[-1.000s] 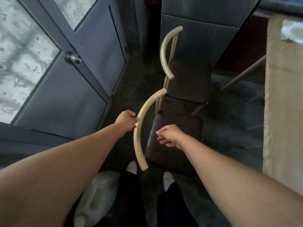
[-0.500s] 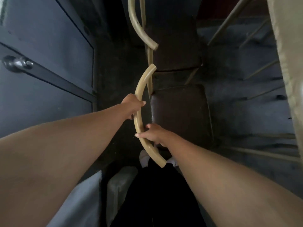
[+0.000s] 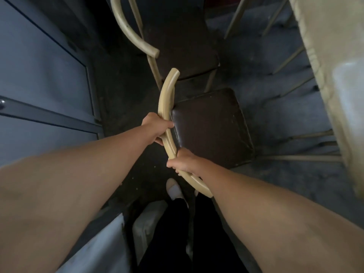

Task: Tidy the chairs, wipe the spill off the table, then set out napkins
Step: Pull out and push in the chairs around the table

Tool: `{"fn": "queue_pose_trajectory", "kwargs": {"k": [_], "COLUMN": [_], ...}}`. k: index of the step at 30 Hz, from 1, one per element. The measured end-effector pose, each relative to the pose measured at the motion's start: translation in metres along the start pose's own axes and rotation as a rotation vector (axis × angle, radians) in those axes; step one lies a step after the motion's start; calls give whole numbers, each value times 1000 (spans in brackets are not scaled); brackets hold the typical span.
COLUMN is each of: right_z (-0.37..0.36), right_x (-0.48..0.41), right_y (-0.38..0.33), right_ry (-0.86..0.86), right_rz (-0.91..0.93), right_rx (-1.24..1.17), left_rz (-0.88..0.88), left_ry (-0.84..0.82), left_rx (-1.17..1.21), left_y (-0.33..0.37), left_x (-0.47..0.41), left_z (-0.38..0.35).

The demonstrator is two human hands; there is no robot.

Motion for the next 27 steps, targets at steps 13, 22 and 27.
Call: {"fn": "queue_pose_trajectory", "kwargs": {"k": [13,22,27], "right_z": [135,190,211], "right_x": [23,9,3], "right_y": [44,86,100], "right_ry": [187,282,314], "right_rz": [68,36,-8], "right_rx": [-112,-119,-94], "left_rz": [-121,-170,-154], "left_ry": [40,-31,-92], "left_rx": [20,27,17], "left_y": [119,164,177], "left_x": [63,66,62], "left_z": [-66,-131,-158]}}
Point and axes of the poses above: each hand's wrist, its own x-axis away from the middle knuckle, its own z-axis out of the back of the hand, y = z × x, the point moved 5 cm from there along -x, towards the middle knuckle, and after that the axes turned 12 degrees about y, right-handed, at the moved point
